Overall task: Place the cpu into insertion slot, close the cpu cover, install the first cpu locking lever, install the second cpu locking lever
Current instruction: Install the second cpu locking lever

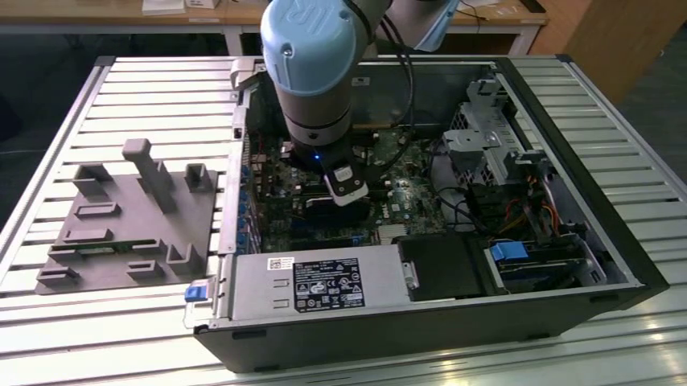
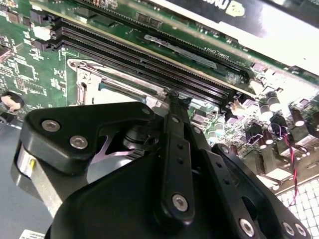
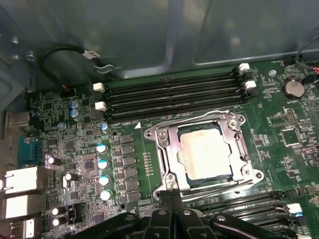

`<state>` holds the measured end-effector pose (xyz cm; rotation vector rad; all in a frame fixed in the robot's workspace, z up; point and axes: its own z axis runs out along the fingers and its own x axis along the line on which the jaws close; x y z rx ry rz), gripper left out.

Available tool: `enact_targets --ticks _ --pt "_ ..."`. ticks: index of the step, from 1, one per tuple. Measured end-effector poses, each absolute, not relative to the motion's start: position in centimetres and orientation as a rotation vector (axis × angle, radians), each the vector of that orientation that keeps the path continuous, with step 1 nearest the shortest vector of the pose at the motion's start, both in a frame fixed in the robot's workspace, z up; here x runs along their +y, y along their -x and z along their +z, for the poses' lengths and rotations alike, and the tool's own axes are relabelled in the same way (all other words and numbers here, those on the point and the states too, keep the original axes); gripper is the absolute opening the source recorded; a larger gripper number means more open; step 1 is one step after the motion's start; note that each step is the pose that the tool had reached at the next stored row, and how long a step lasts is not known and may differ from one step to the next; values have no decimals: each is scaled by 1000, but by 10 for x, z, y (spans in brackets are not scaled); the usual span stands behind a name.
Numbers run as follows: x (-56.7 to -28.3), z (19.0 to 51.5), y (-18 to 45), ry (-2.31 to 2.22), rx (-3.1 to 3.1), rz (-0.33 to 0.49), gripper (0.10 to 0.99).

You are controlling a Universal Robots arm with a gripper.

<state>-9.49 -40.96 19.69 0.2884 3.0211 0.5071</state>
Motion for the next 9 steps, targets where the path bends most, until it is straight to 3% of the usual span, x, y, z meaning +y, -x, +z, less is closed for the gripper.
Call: enact_targets --ticks 9 --pt "-409 194 97 -289 3021 507 102"
